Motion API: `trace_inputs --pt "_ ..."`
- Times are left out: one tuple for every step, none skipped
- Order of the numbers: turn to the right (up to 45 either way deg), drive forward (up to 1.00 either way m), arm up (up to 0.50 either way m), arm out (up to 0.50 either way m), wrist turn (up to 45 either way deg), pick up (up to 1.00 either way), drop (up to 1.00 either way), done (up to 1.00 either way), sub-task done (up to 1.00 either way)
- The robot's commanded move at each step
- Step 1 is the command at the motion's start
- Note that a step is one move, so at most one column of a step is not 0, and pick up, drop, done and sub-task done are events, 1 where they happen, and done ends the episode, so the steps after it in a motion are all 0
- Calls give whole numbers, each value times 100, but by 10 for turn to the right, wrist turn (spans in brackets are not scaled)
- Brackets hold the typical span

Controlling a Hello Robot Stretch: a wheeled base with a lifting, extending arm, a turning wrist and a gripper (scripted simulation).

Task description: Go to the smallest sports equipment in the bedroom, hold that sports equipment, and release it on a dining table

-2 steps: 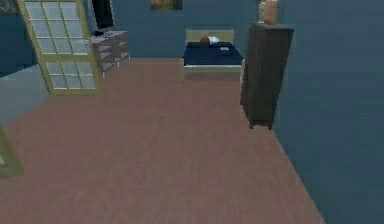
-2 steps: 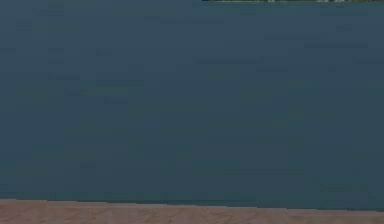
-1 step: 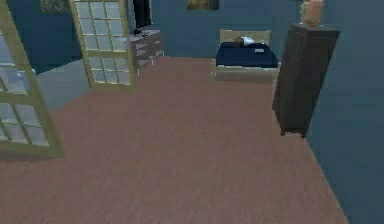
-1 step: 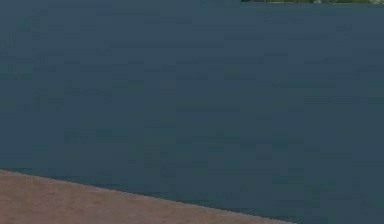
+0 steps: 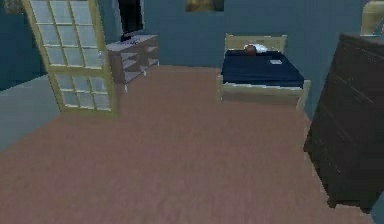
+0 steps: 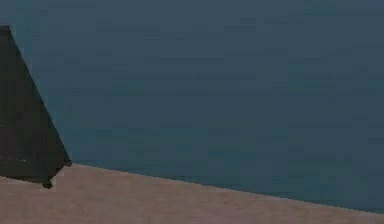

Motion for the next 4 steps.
trace_inputs --pt "-30 0 0 0 0 0 0 0 0" --pt "0 100 0 0 0 0 0 0 0" --pt "0 100 0 0 0 0 0 0 0" --pt "0 80 0 0 0 0 0 0 0"
